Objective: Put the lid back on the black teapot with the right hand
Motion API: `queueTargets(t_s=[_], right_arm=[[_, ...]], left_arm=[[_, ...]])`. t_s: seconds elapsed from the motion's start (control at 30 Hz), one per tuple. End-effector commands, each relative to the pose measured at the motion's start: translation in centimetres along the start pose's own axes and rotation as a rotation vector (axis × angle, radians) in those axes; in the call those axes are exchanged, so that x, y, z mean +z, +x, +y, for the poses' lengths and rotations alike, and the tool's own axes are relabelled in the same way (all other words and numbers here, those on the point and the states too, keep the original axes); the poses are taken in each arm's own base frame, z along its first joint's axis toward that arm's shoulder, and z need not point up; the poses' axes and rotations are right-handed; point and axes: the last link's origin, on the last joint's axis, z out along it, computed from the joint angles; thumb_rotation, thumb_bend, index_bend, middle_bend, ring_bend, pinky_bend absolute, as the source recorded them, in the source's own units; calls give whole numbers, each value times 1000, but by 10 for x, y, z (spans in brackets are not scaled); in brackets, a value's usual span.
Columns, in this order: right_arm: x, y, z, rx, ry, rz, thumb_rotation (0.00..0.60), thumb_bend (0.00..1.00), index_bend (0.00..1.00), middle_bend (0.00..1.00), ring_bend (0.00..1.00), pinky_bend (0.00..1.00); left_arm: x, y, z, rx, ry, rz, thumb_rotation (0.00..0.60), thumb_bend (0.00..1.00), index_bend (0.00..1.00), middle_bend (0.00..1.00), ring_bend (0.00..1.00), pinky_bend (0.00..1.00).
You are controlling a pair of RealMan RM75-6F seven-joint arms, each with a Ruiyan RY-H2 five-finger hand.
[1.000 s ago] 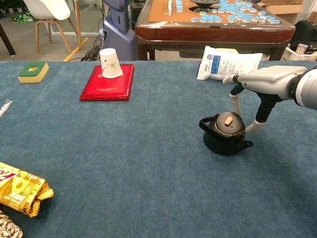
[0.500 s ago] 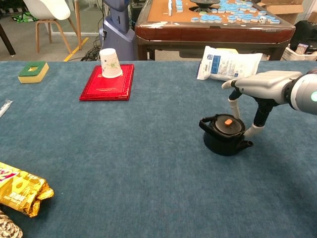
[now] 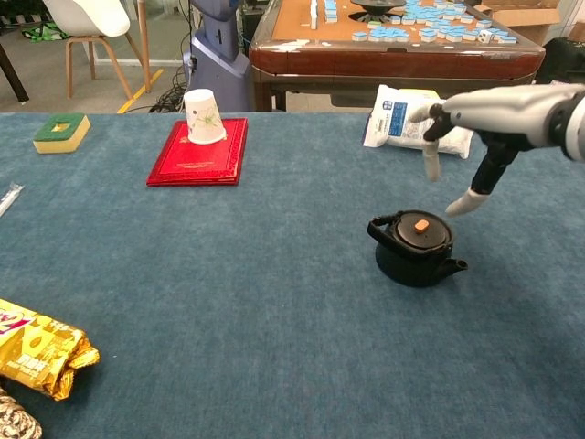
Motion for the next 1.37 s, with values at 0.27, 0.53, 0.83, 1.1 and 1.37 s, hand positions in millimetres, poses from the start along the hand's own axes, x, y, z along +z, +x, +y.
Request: queueTargets(t_s=[0.27,0.53,0.83,1.1,1.37], right_arm=[[-43,10,45,109,-35,154,600,112,390,0,0,0],[-115,-6,95,62,-128,254,600,256,319,0,0,0],[-200,-30,144,59,-260,342,600,261,315,0,0,0],[-242,-47,169,68,-321,351,600,261,315,0,0,0],[-249,-57,181,84,-327,344,600,261,315,0,0,0]], left_arm=[[11,3,13,-15,-24,-4,600,300,0,0,0,0],[34,1,31,-40,-63,-52,600,300,0,0,0,0],[43,14,74,-58,-169,-12,600,300,0,0,0,0],[35,21,104,-41,-231,8,600,300,0,0,0,0],[30,7,122,-3,-254,-20,600,300,0,0,0,0]])
